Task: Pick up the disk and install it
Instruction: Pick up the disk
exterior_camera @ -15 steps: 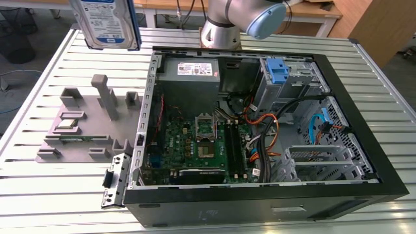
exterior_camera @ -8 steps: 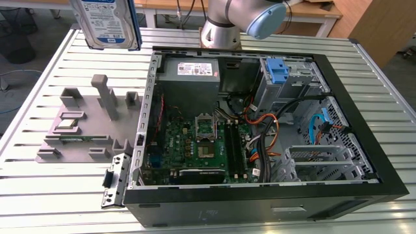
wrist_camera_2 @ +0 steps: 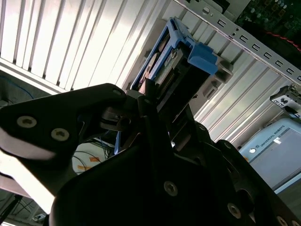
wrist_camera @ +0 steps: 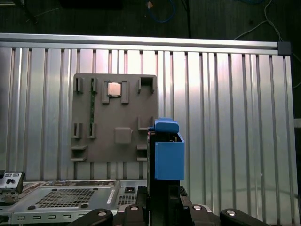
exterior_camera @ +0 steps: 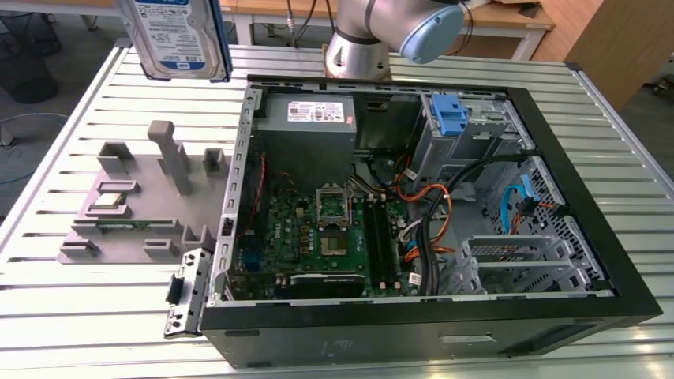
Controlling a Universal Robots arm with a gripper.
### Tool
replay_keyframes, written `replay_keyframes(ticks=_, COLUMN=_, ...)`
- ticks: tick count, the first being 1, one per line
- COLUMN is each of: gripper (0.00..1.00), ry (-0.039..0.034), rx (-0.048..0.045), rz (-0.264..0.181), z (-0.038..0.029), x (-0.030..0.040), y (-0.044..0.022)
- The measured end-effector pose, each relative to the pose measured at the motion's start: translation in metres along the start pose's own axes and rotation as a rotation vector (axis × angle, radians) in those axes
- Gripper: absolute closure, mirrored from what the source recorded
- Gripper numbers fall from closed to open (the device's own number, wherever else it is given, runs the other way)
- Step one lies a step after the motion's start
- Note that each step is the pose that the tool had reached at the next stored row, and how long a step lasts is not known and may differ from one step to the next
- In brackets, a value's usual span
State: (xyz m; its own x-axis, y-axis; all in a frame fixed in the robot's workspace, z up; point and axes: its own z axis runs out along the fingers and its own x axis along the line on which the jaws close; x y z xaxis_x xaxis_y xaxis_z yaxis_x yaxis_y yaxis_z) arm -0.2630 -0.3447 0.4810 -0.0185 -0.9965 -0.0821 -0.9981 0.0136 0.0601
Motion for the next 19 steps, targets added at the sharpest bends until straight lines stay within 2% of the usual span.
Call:
replay_keyframes(ticks=4, gripper=0.65, ry=-0.0004, rx=0.0, rz=0.0, z=0.0, x=-0.0001, y=-0.0012)
replay_keyframes(ticks=5, gripper=0.65, ry=-0.0031, rx=0.0, rz=0.0, z=0.0, x=-0.0001, y=-0.0012)
replay_keyframes(ticks=19, gripper=0.65, ry=-0.0033, rx=-0.0001, rz=0.0, z=-0.0003, x=-0.0002, y=-0.007)
